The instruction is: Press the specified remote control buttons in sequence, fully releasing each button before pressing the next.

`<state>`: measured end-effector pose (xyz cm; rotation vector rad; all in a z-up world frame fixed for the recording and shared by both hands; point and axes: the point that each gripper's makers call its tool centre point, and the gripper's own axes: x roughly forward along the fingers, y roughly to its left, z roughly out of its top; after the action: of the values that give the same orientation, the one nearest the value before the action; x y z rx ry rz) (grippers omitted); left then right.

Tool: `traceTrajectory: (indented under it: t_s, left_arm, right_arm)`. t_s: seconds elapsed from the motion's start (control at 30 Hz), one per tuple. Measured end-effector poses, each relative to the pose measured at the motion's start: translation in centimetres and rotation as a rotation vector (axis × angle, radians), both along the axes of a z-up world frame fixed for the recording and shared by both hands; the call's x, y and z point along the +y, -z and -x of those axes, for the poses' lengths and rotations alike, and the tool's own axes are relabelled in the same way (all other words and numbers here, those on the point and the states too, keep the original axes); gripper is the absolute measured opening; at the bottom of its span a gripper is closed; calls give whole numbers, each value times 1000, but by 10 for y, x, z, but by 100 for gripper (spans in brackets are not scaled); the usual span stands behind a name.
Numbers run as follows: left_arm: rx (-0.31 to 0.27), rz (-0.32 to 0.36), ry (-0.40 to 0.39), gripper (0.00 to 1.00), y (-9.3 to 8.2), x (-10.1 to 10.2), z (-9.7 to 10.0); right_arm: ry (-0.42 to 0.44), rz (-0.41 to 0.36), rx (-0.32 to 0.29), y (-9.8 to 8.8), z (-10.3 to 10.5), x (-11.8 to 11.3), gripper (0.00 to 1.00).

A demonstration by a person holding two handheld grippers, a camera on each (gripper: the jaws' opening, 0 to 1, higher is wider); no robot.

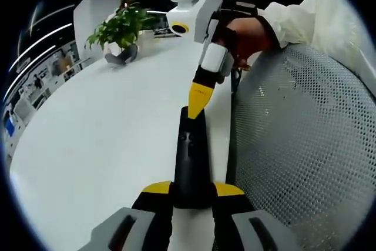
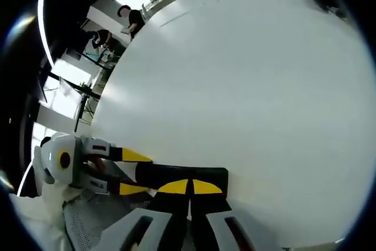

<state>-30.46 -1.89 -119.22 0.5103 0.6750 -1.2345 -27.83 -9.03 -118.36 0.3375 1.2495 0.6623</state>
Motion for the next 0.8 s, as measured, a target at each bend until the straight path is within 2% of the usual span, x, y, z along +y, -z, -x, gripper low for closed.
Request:
traceTrajectory:
  t_s: [0.43,0.63,0.73,0.8]
  left_arm:
    - [2,-6,-1,24,0,-2,1]
    - [7,-14,20,24,0,-9,4]
    - [8,-13,18,24,1,-10,2]
    - [7,-12,19,24,1,-10,2]
  right_arm:
    - [7,-22,20,-2,0,-1,0]
    - [-15,-3,-34,-2,-5,3,0]
    - [-10,-65,-18,-7,-4,11,0]
    - [-11,-54,-12,-5,-4,9,0]
